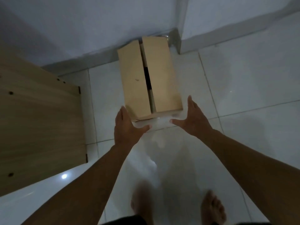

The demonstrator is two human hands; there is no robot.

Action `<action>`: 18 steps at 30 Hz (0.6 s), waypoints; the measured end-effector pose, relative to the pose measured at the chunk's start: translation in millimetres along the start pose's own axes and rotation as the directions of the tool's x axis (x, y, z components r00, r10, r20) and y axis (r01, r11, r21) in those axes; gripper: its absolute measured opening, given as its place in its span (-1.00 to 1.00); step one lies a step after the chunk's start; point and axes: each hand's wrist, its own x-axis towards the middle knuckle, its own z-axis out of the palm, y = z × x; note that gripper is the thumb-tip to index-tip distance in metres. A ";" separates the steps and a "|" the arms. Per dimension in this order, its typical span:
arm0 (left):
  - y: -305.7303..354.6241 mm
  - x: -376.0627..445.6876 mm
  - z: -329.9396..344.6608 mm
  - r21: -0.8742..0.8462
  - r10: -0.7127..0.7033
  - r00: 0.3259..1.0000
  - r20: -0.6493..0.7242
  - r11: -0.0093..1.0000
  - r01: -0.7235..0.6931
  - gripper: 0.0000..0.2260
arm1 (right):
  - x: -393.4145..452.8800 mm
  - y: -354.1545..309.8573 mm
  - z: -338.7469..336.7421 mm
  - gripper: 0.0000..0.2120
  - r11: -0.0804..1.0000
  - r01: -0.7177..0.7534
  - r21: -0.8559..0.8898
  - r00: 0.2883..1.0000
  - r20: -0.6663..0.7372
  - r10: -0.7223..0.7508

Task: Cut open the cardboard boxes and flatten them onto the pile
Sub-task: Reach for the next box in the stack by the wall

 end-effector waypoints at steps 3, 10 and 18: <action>-26.8 37.2 37.6 -0.282 -0.078 0.997 -0.007 0.957 0.073 0.32 | 42.3 28.0 32.0 0.25 0.994 0.019 0.108 1.000 -0.025 -0.017; -46.8 77.3 67.4 -0.433 -0.024 0.973 -0.229 0.898 -0.080 -0.01 | 85.0 43.4 66.1 -0.01 0.916 0.231 0.327 0.957 -0.244 -0.155; 7.3 1.1 -30.9 -0.508 0.034 0.981 -0.190 0.852 -0.128 -0.24 | -12.8 -18.3 2.1 -0.15 0.901 0.200 0.385 0.957 -0.275 -0.095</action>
